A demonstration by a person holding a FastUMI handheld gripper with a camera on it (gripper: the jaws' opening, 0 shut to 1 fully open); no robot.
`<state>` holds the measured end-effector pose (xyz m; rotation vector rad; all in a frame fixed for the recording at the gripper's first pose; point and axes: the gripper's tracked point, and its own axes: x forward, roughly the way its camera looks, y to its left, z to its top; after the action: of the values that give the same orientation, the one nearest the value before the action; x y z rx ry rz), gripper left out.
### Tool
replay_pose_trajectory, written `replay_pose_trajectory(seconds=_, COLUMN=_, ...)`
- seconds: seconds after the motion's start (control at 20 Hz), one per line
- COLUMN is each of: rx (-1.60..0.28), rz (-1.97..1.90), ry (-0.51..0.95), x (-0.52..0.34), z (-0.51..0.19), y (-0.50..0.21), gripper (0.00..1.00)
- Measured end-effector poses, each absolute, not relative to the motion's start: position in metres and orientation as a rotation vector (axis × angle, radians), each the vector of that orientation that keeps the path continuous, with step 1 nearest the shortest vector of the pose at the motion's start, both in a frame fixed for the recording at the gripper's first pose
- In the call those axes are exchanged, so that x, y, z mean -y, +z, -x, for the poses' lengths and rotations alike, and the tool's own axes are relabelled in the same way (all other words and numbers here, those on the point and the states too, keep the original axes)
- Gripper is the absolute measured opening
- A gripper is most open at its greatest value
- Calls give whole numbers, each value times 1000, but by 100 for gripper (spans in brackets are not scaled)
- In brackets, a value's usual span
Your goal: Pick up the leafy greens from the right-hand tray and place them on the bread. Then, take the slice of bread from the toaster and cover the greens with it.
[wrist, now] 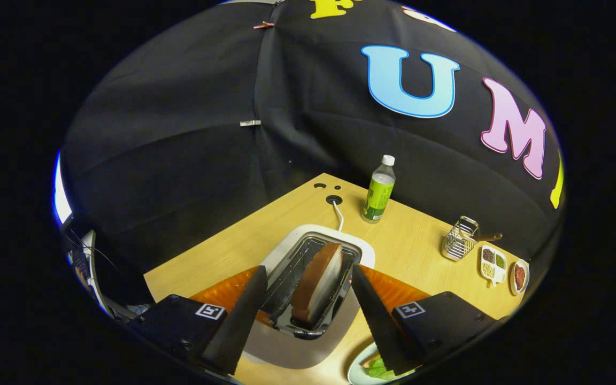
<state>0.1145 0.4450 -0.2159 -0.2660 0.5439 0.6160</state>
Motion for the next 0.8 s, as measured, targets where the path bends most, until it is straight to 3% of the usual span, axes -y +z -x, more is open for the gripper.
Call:
replay_pose_trajectory(seconds=0.1, rx=-560, rz=263, ry=603, x=-445, z=-118, y=-221, gripper=99)
replay_pose_trajectory(seconds=0.2, rx=-563, rz=238, ry=595, x=-447, z=-121, y=-220, gripper=91)
replay_pose_trajectory(seconds=0.45, rx=-583, rz=212, ry=577, x=-448, z=-121, y=-220, gripper=42)
replay_pose_trajectory(seconds=0.8, rx=-614, rz=195, ry=523, x=-439, z=-122, y=-217, gripper=17)
